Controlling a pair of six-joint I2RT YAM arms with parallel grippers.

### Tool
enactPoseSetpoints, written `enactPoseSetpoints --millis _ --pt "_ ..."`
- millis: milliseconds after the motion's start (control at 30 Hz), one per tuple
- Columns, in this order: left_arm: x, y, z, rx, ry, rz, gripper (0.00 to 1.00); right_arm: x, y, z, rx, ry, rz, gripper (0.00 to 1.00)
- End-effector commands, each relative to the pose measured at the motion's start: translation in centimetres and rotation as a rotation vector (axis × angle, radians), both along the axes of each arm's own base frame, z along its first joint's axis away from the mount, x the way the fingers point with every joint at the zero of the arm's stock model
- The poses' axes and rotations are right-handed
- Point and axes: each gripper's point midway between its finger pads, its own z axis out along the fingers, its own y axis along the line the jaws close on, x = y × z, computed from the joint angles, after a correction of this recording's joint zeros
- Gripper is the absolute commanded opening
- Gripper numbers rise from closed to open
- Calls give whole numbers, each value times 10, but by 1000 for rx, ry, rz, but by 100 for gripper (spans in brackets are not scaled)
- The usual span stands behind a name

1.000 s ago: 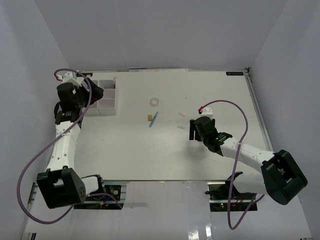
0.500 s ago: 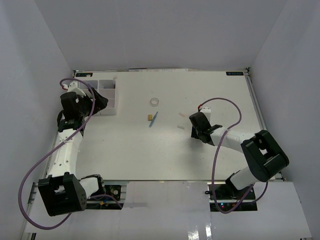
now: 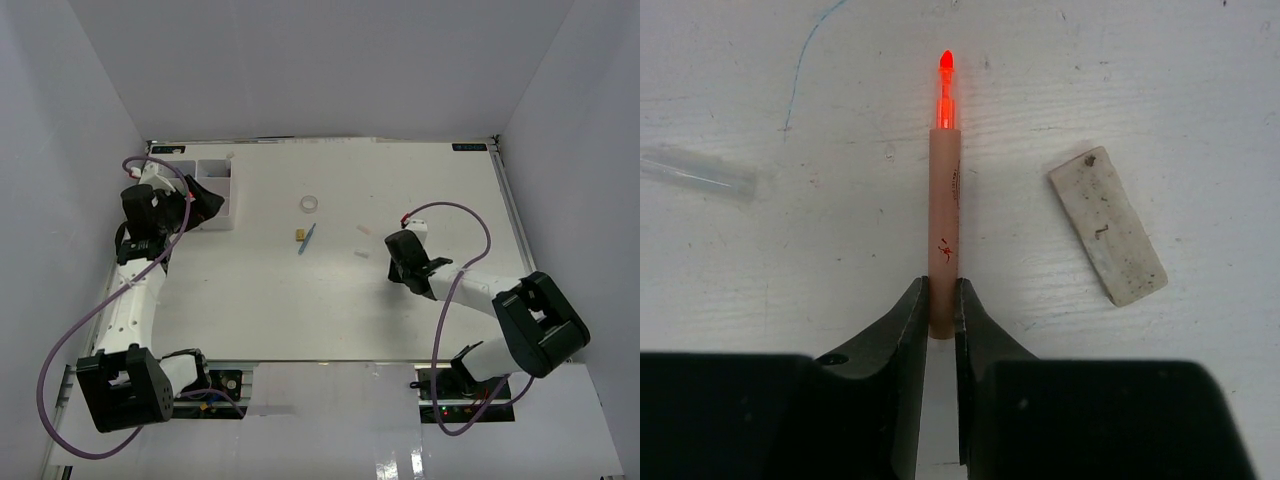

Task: Sort the stationery into containers
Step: Pick up the pen from the center of the board.

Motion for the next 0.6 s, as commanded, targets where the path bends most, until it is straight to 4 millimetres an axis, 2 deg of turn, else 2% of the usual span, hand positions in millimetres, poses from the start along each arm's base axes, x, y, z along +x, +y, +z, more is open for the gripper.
enactPoseSetpoints --millis 0,67,100,133,167,200,233,267,300,333,367,433,567 --pt "-9 -26 7 -75 -19 -109 98 5 8 16 38 -65 45 8" --pt "-16 -42 11 -116 -20 -170 98 6 14 28 47 -105 88 8" --pt "-20 -56 16 -141 -24 -209 98 9 23 48 66 -174 135 8" --pt "-25 -65 22 -153 -39 -237 98 8 29 57 85 -206 170 8" --pt "-28 -76 28 -160 -56 -267 98 6 39 79 124 -271 213 8" --pt "-38 -105 32 -178 -58 -341 98 9 49 97 155 -340 257 8" --pt "-43 -116 39 -185 -75 -366 98 5 60 108 202 -372 316 8" --pt "-44 -127 46 -187 -106 -383 98 1 69 130 252 -439 358 8" --pt "-54 -148 48 -201 -113 -441 98 -2 76 143 289 -480 392 8" --pt "-57 -158 52 -231 -117 -456 98 -5 88 165 351 -547 449 8" --pt "-58 -167 64 -248 -166 -479 98 -9 92 173 379 -576 476 8" --pt "-66 -189 68 -275 -184 -512 98 -15 103 205 454 -671 533 8" --pt "-75 -229 84 -289 -268 -560 98 -25 115 237 555 -771 592 8"
